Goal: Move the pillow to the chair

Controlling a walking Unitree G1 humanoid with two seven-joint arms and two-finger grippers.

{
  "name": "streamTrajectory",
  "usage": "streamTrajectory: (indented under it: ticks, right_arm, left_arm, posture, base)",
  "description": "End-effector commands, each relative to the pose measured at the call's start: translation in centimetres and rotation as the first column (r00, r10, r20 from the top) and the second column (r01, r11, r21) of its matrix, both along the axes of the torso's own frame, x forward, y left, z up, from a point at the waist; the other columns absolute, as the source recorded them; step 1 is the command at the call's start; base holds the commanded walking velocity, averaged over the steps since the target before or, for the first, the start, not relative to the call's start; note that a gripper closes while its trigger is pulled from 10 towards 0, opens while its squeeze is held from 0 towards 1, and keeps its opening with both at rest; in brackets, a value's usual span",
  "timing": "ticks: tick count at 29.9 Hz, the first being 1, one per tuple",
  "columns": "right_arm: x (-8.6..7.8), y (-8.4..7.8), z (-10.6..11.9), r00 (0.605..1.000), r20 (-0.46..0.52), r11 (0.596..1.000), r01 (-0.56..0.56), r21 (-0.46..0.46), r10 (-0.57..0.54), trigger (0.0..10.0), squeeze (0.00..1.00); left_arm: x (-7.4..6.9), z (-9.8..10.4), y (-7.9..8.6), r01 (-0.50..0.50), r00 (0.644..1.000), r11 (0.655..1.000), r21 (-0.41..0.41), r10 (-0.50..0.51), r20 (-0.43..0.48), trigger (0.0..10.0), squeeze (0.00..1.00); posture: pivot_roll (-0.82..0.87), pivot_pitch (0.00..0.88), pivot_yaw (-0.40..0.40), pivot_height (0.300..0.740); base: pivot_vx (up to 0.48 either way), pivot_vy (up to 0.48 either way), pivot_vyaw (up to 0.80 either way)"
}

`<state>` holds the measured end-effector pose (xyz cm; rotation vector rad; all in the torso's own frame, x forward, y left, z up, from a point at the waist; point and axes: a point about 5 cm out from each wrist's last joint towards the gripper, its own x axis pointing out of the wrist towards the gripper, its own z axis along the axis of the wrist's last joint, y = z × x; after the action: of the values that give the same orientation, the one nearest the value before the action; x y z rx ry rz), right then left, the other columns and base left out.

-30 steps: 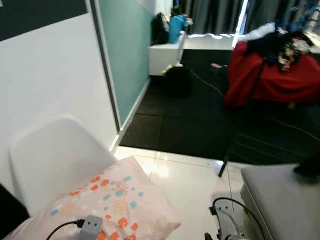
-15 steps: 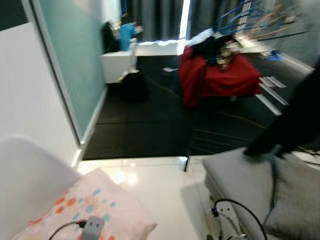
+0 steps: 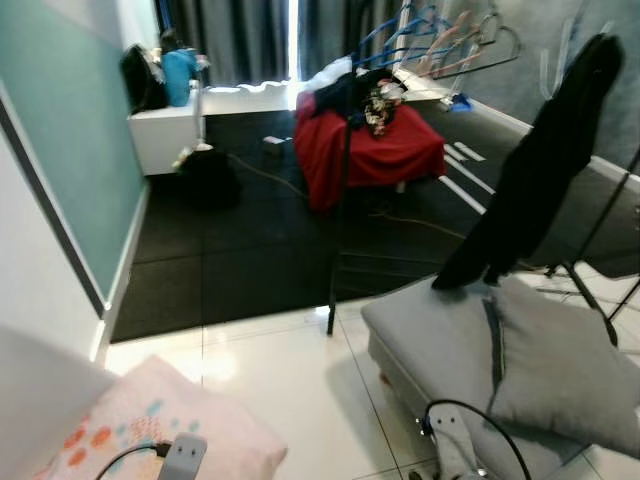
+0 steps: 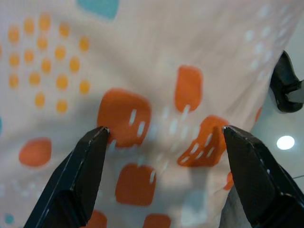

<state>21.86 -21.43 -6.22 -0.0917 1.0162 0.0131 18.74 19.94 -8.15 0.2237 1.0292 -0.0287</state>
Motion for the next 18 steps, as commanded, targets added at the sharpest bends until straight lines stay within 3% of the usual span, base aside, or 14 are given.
streamTrajectory:
  ticks: [1,14,18]
  right_arm:
    - [-0.02,-0.2,0.03,1.0,-0.005,1.0,-0.01,-0.012,0.01,10.0,0.0]
    - [0.06,-0.25,0.08,1.0,-0.002,1.0,-0.005,-0.013,0.005,10.0,0.0]
    - [0.14,-0.22,0.13,1.0,0.019,1.0,0.014,-0.003,-0.014,10.0,0.0]
  left_arm:
    - [0.4,0.21,0.04,0.002,1.0,1.0,0.002,-0.002,0.016,10.0,0.0]
    - [0.58,0.3,-0.39,-0.004,0.999,0.997,-0.077,0.007,0.043,10.0,0.0]
    - [0.61,0.32,-0.45,-0.003,0.999,0.996,-0.089,0.007,0.05,10.0,0.0]
  posture:
    - [-0.21,0.025,0.036,0.74]
    - [-0.21,0.031,0.034,0.74]
    - [-0.21,0.034,0.033,0.74]
  base:
    - [0.0,0.0,-0.69]
    - [0.0,0.0,-0.69]
    - [0.0,0.0,0.0]
